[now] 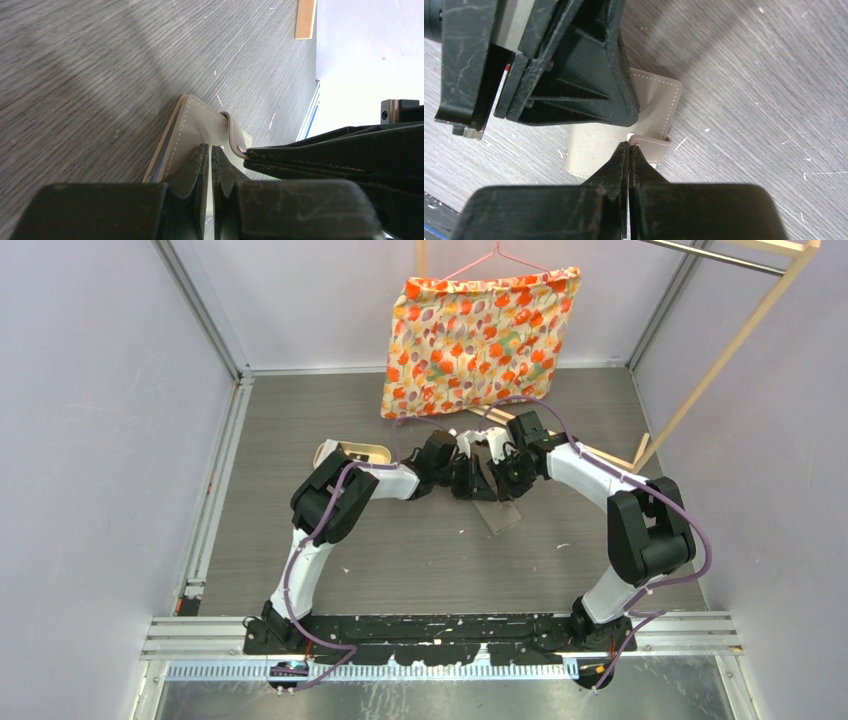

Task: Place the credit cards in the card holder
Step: Close the card holder at the center of the board.

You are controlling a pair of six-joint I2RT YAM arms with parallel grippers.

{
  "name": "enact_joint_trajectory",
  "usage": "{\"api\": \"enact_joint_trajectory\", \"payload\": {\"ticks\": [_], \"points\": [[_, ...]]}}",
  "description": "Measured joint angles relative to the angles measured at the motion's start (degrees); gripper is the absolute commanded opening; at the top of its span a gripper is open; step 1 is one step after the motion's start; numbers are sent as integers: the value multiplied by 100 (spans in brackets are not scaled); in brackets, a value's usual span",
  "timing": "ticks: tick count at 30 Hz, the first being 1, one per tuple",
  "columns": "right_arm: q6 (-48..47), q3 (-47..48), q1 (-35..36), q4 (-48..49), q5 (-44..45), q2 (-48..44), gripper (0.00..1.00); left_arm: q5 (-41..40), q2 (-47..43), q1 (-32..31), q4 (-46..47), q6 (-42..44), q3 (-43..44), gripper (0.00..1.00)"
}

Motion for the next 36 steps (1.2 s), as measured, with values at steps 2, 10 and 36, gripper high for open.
{"api": "enact_joint_trajectory", "payload": {"ticks": [2, 10, 36], "points": [[-42, 0, -4, -74, -92, 0, 1, 2, 0, -2, -26, 2, 4, 9], [-125, 0, -7, -175, -170, 55, 1, 4, 0, -4, -68, 4, 22, 9], [-79, -122, 326, 28, 623, 103, 1, 0, 0, -2, -68, 7, 24, 8]]}}
